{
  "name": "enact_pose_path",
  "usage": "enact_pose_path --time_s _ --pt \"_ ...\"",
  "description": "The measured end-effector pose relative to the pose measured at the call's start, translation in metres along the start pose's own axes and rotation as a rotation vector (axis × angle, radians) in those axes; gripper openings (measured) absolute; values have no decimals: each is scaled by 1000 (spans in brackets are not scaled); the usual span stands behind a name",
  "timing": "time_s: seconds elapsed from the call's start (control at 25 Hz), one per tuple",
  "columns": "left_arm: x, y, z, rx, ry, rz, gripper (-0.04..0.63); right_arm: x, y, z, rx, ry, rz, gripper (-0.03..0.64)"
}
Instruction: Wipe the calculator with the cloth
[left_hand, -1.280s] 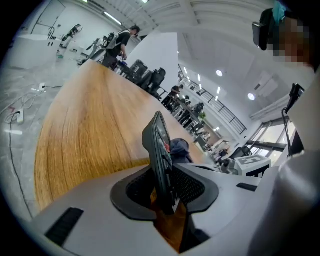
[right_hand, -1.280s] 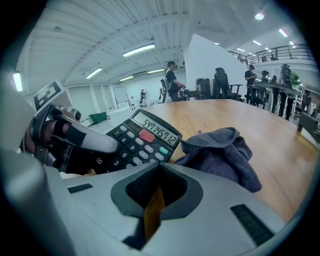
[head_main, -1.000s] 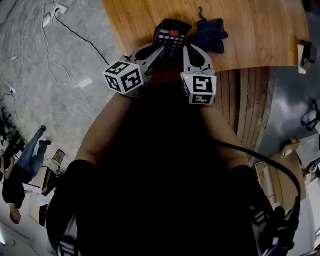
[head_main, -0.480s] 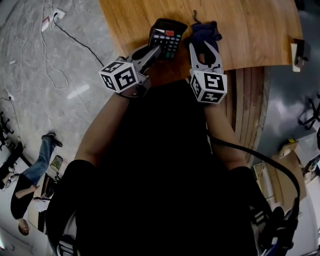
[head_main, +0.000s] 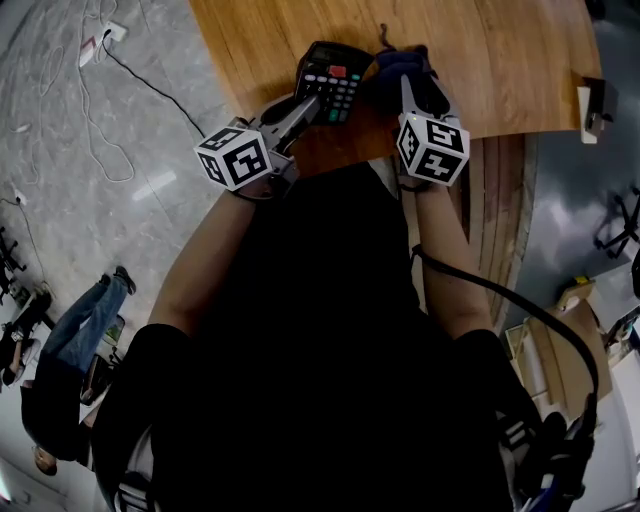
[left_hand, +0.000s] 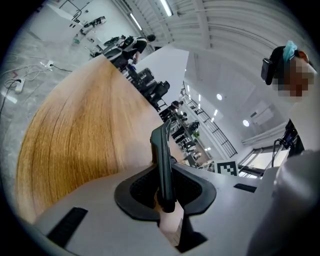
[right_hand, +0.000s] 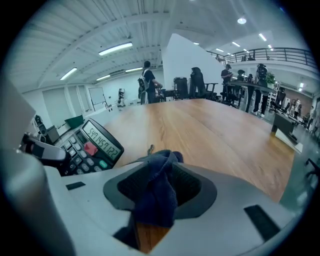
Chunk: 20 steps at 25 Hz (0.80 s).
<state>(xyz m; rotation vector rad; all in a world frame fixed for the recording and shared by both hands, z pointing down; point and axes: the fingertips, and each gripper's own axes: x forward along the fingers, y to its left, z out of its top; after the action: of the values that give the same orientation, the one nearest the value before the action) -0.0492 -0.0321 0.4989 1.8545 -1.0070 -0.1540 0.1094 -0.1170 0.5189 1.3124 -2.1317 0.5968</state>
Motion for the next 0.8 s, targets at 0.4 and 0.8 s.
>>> enact_pose_path --time_s 0.4,0.8 --pt "0 7 -7 -25 4 2 72 29 -3 -18 -32 58 12 103" --pt "2 8 -5 -29 9 -13 72 35 6 -18 -110 151 110 48"
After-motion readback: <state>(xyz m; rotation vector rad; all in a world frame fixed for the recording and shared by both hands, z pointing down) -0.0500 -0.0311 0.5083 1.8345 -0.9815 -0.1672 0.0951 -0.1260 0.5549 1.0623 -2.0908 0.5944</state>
